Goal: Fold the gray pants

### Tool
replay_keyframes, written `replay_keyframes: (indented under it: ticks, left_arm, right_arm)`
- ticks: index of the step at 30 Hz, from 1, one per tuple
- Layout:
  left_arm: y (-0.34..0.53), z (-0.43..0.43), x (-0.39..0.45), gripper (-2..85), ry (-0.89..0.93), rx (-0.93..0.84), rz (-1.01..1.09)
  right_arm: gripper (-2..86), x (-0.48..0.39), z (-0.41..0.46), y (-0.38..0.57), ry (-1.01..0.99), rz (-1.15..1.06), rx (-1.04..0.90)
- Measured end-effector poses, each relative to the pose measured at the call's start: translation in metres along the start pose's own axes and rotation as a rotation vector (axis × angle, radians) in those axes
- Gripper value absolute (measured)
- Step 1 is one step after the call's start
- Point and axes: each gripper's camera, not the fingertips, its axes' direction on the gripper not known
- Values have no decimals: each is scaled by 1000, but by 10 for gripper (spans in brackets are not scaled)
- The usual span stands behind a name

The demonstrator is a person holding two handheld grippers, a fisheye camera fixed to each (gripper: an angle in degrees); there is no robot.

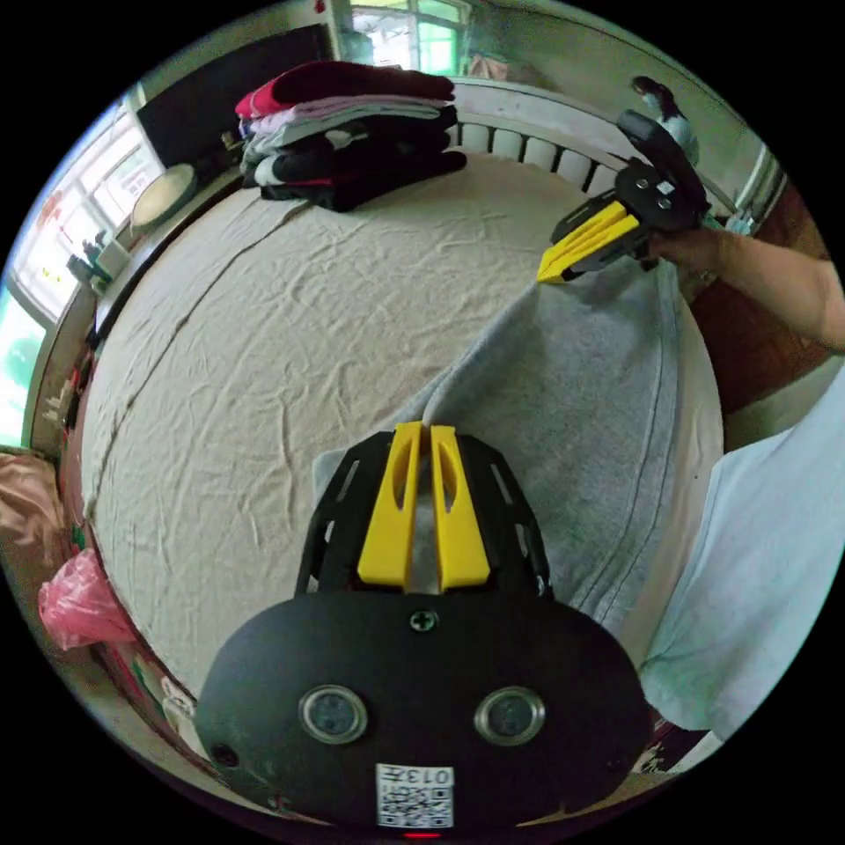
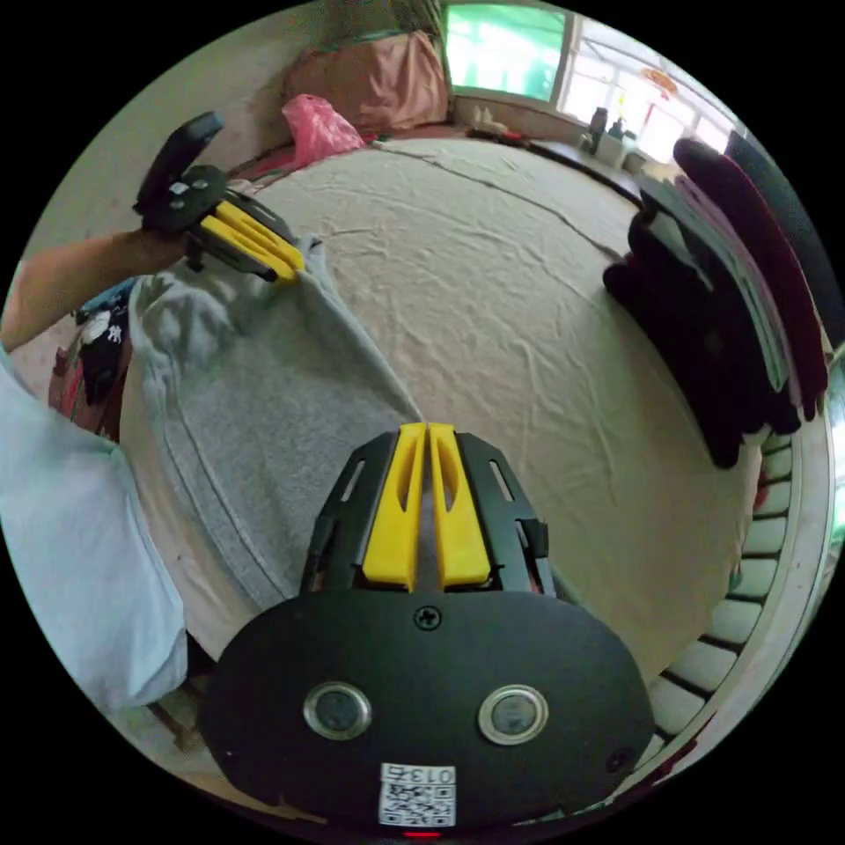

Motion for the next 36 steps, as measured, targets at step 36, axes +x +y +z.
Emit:
replay_keyframes:
  ticks: [36]
  left_arm:
    - [242, -104, 5, -4, -532, -158, -585]
  right_arm:
    - [7, -129, -45, -56, -46, -89, 91]
